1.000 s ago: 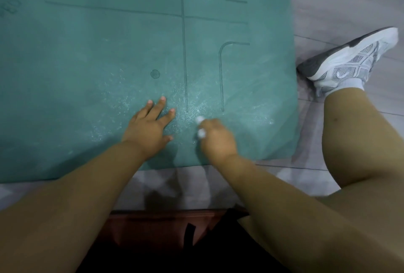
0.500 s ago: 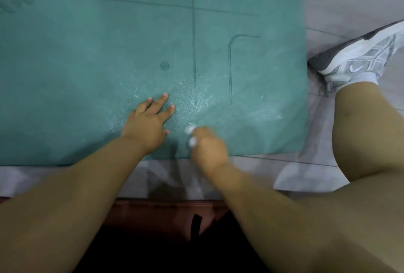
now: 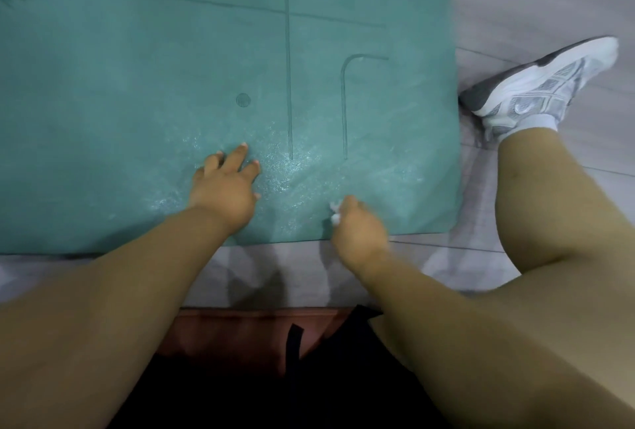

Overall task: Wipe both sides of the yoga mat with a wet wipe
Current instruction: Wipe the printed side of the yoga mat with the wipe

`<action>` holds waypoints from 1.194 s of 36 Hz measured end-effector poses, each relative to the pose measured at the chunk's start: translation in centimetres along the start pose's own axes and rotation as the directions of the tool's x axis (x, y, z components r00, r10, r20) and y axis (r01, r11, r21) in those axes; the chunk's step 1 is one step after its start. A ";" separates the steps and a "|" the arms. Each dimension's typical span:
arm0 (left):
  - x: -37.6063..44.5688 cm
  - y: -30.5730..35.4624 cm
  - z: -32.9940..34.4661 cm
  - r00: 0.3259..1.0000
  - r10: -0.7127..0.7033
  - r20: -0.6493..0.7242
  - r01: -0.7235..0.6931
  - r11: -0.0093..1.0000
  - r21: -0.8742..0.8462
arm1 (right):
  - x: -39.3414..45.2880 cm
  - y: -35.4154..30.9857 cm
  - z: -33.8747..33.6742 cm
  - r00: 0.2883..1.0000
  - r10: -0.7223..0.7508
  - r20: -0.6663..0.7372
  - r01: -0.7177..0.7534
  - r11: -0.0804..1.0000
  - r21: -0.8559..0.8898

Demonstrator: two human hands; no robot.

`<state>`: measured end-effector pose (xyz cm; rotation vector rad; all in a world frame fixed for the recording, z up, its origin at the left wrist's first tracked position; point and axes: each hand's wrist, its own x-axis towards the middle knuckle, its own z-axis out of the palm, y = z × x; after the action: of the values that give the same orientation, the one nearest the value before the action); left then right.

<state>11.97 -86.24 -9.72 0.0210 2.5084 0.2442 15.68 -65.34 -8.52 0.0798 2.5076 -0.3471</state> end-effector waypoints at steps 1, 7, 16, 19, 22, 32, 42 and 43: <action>0.0 0.3 0.0 1.000 -0.004 -0.003 0.004 1.000 0.004 | -0.5 -1.0 0.2 0.988 -0.119 0.103 0.123 0.992 -0.038; 0.3 1.4 -0.4 1.000 -0.013 -0.019 0.013 1.000 0.017 | 1.3 4.1 -2.4 0.980 0.199 -0.006 -0.199 0.980 0.002; 0.5 2.3 -0.6 0.999 0.013 -0.042 -0.012 1.000 0.016 | 2.6 4.1 -3.3 0.972 0.232 -0.039 -0.233 0.972 -0.014; 0.5 2.1 -0.6 0.999 0.016 -0.044 -0.017 1.000 -0.013 | 2.2 0.3 -1.9 0.985 -0.159 0.069 0.164 0.982 -0.088; 0.6 1.3 -0.8 0.998 0.047 -0.044 -0.048 0.999 -0.011 | 3.0 -0.9 -1.9 0.882 -0.421 0.213 0.457 0.874 -0.162; 0.7 -0.2 -1.1 0.994 0.092 -0.060 -0.093 0.996 -0.016 | 8.0 1.1 -4.2 0.923 0.254 -0.289 -0.149 0.929 0.340; 0.6 0.6 -0.7 0.995 0.061 -0.073 -0.061 0.998 0.012 | 7.2 1.9 -3.5 0.980 -0.106 -0.169 0.115 0.993 0.042; 0.3 0.9 -0.4 0.996 0.061 -0.058 -0.058 0.997 0.049 | 7.4 3.2 -4.4 0.982 0.002 -0.188 0.009 0.998 0.060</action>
<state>11.43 -85.44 -9.43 0.1096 2.5753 0.2129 7.65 -61.24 -10.05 0.1377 2.6837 -0.4349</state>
